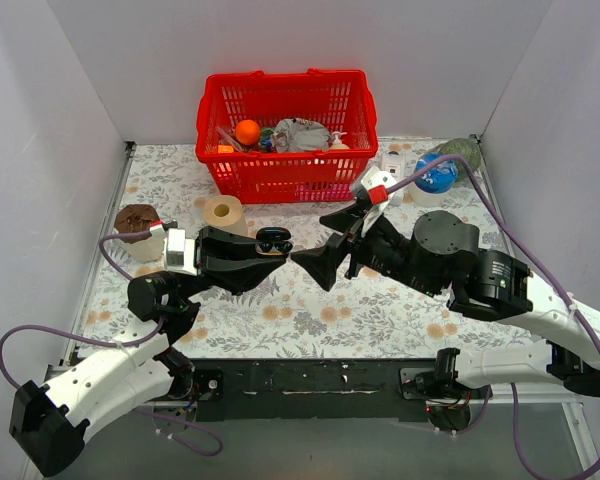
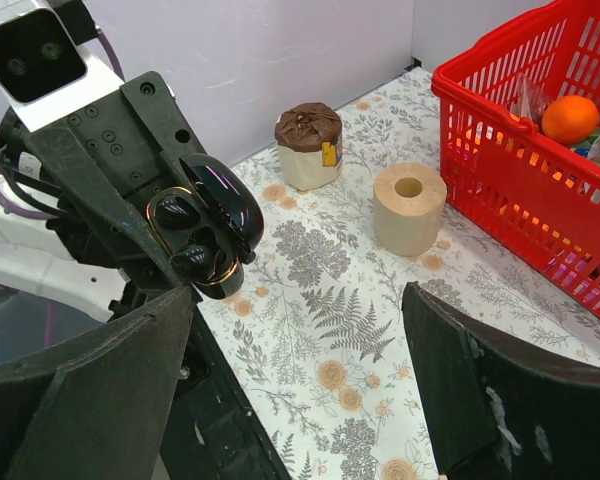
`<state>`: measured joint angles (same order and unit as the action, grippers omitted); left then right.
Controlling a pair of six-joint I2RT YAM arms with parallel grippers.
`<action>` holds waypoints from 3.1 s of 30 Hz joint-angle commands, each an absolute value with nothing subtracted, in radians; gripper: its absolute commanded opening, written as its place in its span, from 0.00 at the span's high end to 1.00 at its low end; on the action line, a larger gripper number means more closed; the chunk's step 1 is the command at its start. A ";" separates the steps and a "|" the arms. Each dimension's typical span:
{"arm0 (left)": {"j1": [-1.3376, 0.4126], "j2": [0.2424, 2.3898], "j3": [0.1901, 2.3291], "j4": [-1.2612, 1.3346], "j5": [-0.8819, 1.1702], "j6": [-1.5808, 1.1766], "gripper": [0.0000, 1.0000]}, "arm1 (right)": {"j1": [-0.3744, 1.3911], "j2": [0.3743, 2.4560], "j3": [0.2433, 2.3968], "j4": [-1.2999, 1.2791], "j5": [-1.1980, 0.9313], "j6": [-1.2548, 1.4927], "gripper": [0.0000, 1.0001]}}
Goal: Insert the wireless bluetooth earbuds into the charging case
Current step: Adjust the earbud with the charging case, then close the charging case.
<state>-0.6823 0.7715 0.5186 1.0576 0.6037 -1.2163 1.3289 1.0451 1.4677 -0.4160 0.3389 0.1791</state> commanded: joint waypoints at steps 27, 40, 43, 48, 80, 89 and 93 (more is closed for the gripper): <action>-0.681 0.770 0.529 1.083 0.626 -1.224 1.00 | 1.331 1.092 1.554 -0.342 0.374 0.164 0.07; -0.681 0.769 0.522 1.101 0.629 -1.235 1.00 | 1.331 1.135 1.592 -0.327 0.399 0.190 0.07; -0.681 0.769 0.522 1.106 0.629 -1.238 1.00 | 1.332 1.153 1.611 -0.330 0.406 0.189 0.07; -0.681 0.769 0.522 1.108 0.626 -1.239 1.00 | 1.331 1.177 1.634 -0.331 0.417 0.186 0.07; -0.681 0.745 0.508 1.037 0.660 -1.151 1.00 | 1.321 1.404 1.937 -0.712 0.284 0.175 0.99; -0.681 0.747 0.506 1.002 0.580 -1.150 1.00 | 1.321 1.315 1.789 -0.641 0.249 0.212 0.99; -0.681 0.750 0.508 0.962 0.526 -1.150 1.00 | 1.321 1.240 1.720 -0.621 0.395 0.274 0.99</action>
<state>-0.6842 0.7551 0.4847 0.9966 0.6384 -1.1637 1.3144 1.3212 1.7824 -0.6704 0.2977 0.2031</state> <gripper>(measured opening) 0.286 0.021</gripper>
